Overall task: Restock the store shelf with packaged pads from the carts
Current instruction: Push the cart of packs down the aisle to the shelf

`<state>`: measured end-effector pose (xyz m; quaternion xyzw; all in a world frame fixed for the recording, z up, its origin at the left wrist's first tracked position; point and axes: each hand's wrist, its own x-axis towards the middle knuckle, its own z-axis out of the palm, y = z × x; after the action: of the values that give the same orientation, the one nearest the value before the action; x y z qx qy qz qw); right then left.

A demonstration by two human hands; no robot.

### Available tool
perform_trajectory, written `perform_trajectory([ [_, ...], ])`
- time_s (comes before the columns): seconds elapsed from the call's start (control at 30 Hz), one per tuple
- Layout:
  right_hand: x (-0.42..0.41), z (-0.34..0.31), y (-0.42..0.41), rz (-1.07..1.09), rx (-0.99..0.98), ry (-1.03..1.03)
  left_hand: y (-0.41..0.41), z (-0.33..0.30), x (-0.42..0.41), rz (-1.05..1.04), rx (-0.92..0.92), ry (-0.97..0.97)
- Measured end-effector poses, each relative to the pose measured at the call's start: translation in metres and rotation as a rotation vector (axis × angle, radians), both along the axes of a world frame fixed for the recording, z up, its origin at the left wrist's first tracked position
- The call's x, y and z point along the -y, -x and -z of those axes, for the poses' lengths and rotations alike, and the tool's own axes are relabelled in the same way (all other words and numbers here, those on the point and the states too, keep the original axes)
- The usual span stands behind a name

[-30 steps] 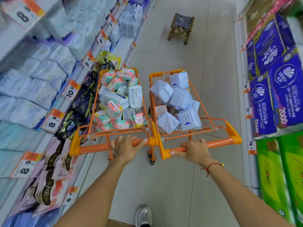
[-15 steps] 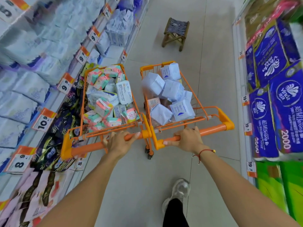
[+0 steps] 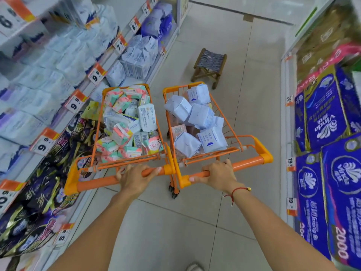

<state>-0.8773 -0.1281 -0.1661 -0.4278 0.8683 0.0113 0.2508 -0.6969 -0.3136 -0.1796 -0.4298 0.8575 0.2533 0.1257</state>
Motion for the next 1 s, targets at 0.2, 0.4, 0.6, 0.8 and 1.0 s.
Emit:
perform_trajectory([
  [0.2,0.018,0.005,0.076,-0.021,-0.006,0.018,0.072,0.004,0.026,0.021,-0.008,0.016],
  [0.4,0.039,0.004,0.159,-0.051,-0.01,0.009,0.152,0.006,0.053,0.037,0.022,-0.028],
  [0.6,0.069,0.003,0.247,-0.078,-0.022,0.04,0.238,0.001,0.081,0.023,0.009,-0.046],
  [0.8,0.096,0.003,0.322,-0.086,-0.025,0.035,0.312,-0.002,0.101,-0.009,0.001,-0.009],
  [1.0,0.123,0.0,0.384,-0.117,-0.035,0.024,0.369,-0.003,0.118,-0.093,-0.012,-0.03],
])
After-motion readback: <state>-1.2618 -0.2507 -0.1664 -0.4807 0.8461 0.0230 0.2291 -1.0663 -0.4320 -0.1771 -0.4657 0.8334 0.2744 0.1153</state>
